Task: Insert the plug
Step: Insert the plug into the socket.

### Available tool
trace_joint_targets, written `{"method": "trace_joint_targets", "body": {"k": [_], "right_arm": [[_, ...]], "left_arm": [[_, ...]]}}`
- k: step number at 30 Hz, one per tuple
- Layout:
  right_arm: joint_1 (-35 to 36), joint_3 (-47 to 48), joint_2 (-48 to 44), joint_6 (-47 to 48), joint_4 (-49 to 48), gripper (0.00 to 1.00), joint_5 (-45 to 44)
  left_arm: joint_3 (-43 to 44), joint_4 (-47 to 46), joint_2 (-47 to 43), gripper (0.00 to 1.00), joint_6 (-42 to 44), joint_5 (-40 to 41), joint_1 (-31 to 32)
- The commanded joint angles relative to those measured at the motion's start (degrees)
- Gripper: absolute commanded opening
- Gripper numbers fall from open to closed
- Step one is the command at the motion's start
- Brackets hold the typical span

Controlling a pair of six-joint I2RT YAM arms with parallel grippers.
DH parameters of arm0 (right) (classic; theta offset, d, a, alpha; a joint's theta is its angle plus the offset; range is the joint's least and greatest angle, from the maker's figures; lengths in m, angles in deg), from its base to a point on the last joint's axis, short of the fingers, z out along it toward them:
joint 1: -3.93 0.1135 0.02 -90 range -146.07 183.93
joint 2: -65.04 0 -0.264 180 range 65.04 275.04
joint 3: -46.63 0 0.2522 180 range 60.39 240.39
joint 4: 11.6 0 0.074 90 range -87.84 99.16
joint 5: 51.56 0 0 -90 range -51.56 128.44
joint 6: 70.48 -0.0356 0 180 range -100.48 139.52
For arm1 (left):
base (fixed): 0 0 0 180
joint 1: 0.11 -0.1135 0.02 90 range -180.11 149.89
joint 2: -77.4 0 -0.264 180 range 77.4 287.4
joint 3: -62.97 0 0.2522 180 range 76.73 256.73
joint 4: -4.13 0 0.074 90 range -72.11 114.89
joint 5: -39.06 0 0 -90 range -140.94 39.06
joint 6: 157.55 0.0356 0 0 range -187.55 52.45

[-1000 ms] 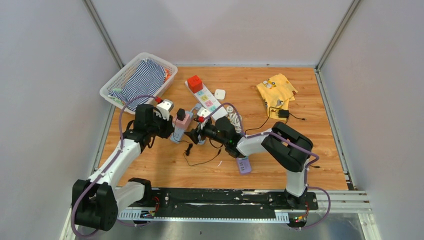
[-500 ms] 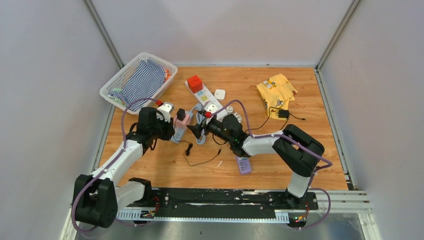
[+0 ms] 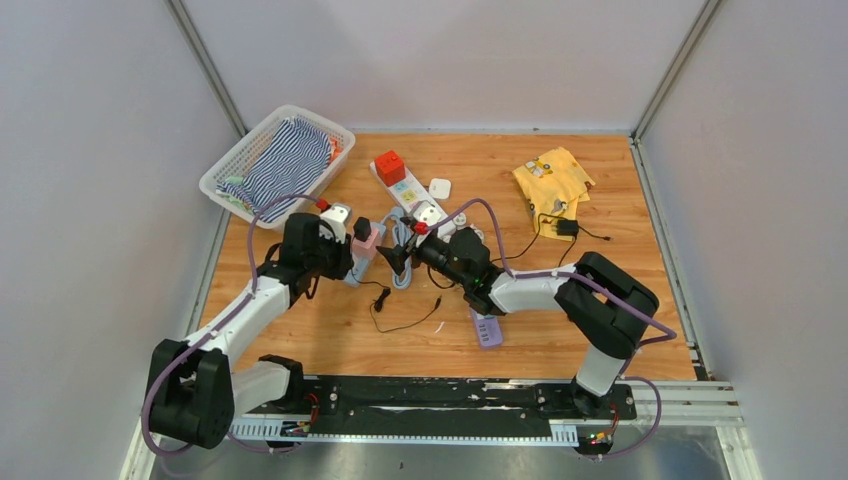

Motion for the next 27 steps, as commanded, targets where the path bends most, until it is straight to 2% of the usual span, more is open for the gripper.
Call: {"method": "trace_joint_targets", "body": {"k": [1,9,17,27], "right_arm": [[-0.5,-1.0,-1.8,1.4,0.3,0.84,-1.9],[-0.5,-1.3,-2.3,1.6,0.4,0.84,-2.0],[-0.5,-1.4,-2.7,1.7,0.9,0.84,-2.3],[-0.5,-1.5,-3.1,1.8,1.4,0.84,-2.5]], "left_arm": [[3.1,4.7,-0.7,0.0,-0.3,3.2,1.0],[3.2,6.3,0.4,0.0,0.3,5.1,0.9],[4.9,8.4,3.2,0.0,-0.3,2.6,1.0],[5.5,11.9,2.2,0.0,-0.8,2.8,1.2]]}}
